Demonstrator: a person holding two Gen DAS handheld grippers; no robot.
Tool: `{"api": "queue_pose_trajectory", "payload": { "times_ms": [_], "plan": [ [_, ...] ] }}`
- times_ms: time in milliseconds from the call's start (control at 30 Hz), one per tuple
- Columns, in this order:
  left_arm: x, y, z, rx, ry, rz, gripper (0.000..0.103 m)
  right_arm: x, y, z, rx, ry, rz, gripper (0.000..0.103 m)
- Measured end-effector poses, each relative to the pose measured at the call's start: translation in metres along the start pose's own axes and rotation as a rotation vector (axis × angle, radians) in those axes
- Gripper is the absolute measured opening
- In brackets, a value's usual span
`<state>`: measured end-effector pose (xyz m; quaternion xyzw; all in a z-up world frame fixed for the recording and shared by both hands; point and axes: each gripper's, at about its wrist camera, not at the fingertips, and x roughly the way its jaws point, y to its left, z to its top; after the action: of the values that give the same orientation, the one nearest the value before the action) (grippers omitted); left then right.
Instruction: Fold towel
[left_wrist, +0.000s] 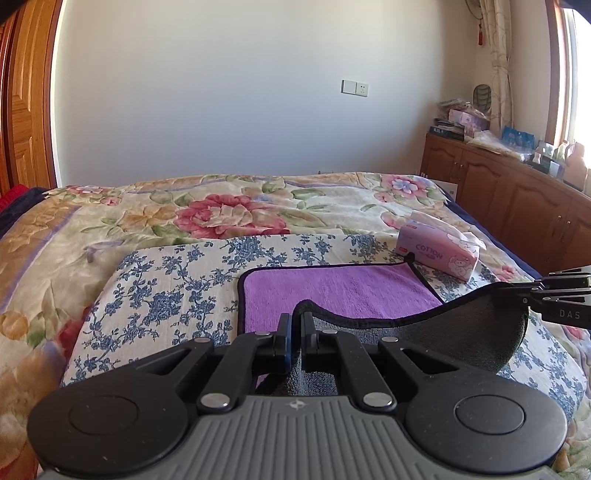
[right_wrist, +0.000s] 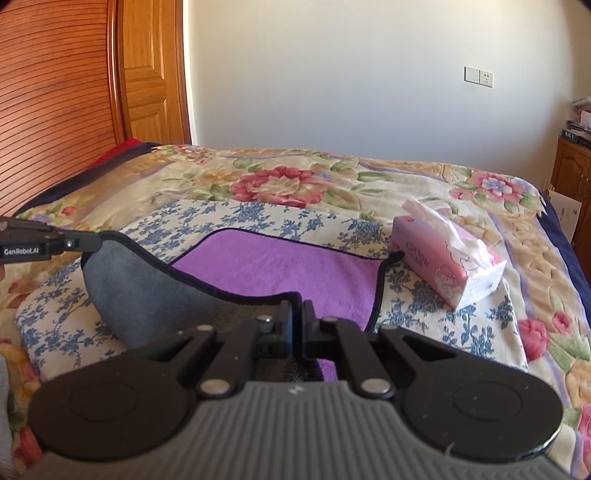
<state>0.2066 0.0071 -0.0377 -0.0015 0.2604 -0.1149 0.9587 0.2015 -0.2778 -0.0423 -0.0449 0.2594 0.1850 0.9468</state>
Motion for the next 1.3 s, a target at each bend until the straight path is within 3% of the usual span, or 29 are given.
{"api": "queue_pose_trajectory", "payload": {
  "times_ms": [1300],
  "plan": [
    [0.064,0.012,0.034,0.039,-0.034,0.000,0.005,0.062,-0.021,0.023,-0.128,-0.065,-0.092,0.005]
  ]
}}
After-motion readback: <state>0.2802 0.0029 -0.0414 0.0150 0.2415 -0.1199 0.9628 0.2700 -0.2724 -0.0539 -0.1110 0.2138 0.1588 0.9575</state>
